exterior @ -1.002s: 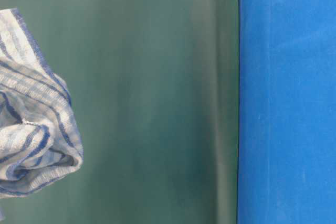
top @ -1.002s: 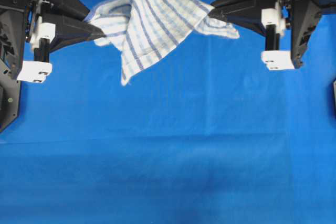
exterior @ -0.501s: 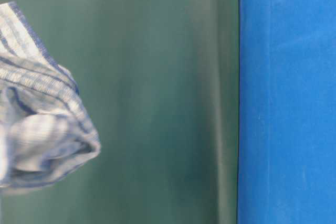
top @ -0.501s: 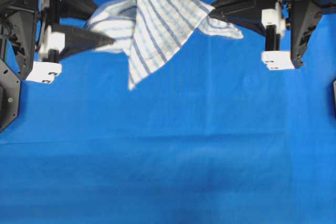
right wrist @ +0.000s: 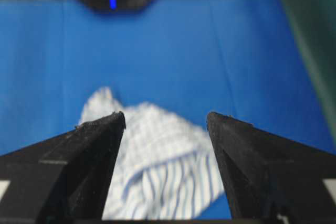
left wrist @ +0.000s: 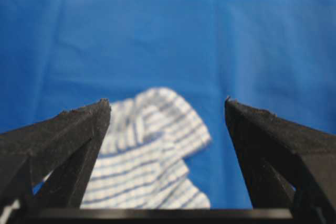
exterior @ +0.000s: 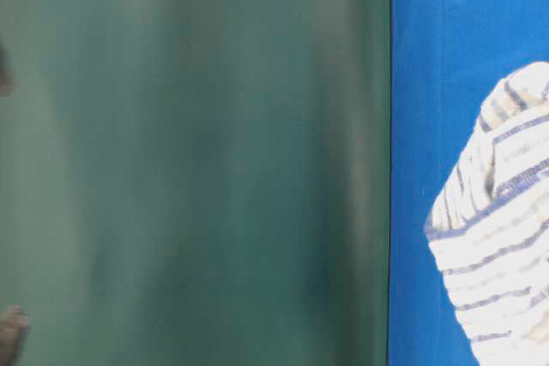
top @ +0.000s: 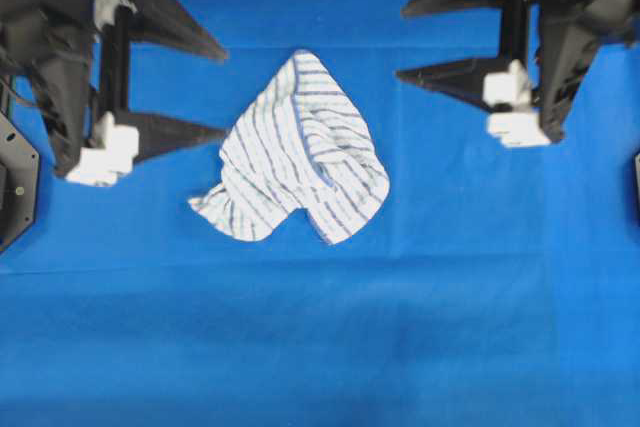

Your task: Lift the towel with both arms.

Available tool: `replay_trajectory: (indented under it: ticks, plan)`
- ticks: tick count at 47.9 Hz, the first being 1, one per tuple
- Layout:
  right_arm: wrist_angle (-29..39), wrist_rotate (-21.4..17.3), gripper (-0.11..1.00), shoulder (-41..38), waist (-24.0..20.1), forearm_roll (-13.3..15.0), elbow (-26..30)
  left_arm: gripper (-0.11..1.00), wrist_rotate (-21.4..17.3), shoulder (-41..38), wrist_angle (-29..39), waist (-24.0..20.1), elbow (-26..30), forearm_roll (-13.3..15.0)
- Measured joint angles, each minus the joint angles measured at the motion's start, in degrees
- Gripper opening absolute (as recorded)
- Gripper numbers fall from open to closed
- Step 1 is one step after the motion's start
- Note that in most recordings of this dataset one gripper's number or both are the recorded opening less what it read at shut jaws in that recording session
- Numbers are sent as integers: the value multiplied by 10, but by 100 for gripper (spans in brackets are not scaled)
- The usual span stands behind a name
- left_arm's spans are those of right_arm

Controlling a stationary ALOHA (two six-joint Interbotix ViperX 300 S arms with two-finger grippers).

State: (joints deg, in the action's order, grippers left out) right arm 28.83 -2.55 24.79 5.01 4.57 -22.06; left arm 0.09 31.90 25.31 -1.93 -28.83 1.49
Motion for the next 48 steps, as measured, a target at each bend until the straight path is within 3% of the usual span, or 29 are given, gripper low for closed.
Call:
replay_trajectory:
  ticks: [12,21,48]
  plan:
    - [-83,-28,66,-48,-1,-3,-106,92,6,-30,-116,11,-122,0]
    - [-144,-42,66,-106,-5,-4,-154,92,7,-83,-166,13,-184,0]
    - [-231,-49,66,-314,-35,-6,-165,92,7,-321,-272,51,-202,0]
